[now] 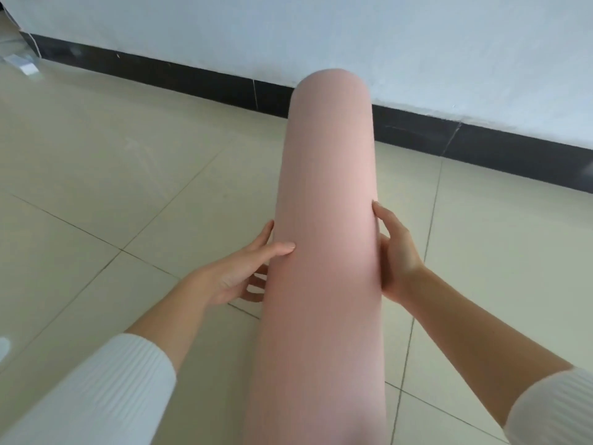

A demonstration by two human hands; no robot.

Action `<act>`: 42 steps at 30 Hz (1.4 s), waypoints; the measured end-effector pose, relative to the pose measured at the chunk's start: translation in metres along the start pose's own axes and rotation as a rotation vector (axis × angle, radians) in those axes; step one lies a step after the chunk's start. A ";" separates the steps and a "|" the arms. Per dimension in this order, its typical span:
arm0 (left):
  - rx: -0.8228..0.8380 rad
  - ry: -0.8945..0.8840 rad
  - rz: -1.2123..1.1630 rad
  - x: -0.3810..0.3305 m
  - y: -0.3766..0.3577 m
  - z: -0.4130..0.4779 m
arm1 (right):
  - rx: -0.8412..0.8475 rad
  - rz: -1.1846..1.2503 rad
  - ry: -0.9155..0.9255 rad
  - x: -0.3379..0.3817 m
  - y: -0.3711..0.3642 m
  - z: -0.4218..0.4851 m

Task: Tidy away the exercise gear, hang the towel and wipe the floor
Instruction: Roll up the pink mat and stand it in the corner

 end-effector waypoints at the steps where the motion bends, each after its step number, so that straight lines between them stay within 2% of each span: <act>1: 0.010 -0.036 -0.020 -0.010 -0.013 0.000 | 0.002 -0.026 0.032 0.017 0.012 -0.013; 8: 0.043 -0.456 -0.088 -0.142 -0.100 -0.022 | 0.049 -0.098 0.389 0.146 0.070 -0.132; 14: 0.087 -0.629 -0.038 -0.247 -0.159 -0.052 | 0.053 -0.065 0.537 0.214 0.119 -0.224; 16: 0.092 -0.588 -0.059 -0.267 -0.176 -0.058 | 0.046 -0.050 0.553 0.230 0.132 -0.246; 19: 0.074 -0.378 -0.184 -0.283 -0.196 -0.074 | -0.021 -0.079 0.519 0.243 0.152 -0.275; 23: 0.058 -0.094 -0.377 -0.294 -0.213 -0.114 | -0.075 -0.072 0.362 0.238 0.164 -0.314; 27: 0.085 0.071 -0.445 -0.301 -0.238 -0.151 | -0.168 0.056 0.239 0.249 0.171 -0.356; 29: 0.053 0.111 -0.376 -0.304 -0.246 -0.166 | -0.208 0.042 0.230 0.267 0.173 -0.377; 32: -0.115 0.097 -0.222 -0.325 -0.251 -0.186 | -0.230 -0.030 0.248 0.294 0.173 -0.404; 36: -0.327 0.143 -0.182 -0.363 -0.254 -0.224 | -0.219 -0.084 0.307 0.336 0.168 -0.440; 38: -0.349 0.187 -0.178 -0.378 -0.255 -0.246 | -0.157 -0.102 0.305 0.357 0.159 -0.460; 42: -0.232 0.176 -0.223 -0.413 -0.267 -0.277 | -0.053 -0.236 0.278 0.383 0.138 -0.488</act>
Point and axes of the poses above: each hand's wrist, its own z-axis towards the middle knuckle, its own y-axis out of the back of the hand, x = y × z, the point moved 7 cm from there along z, towards the middle knuckle, and after that the axes turned 11 degrees about z, right-handed, at the moved point
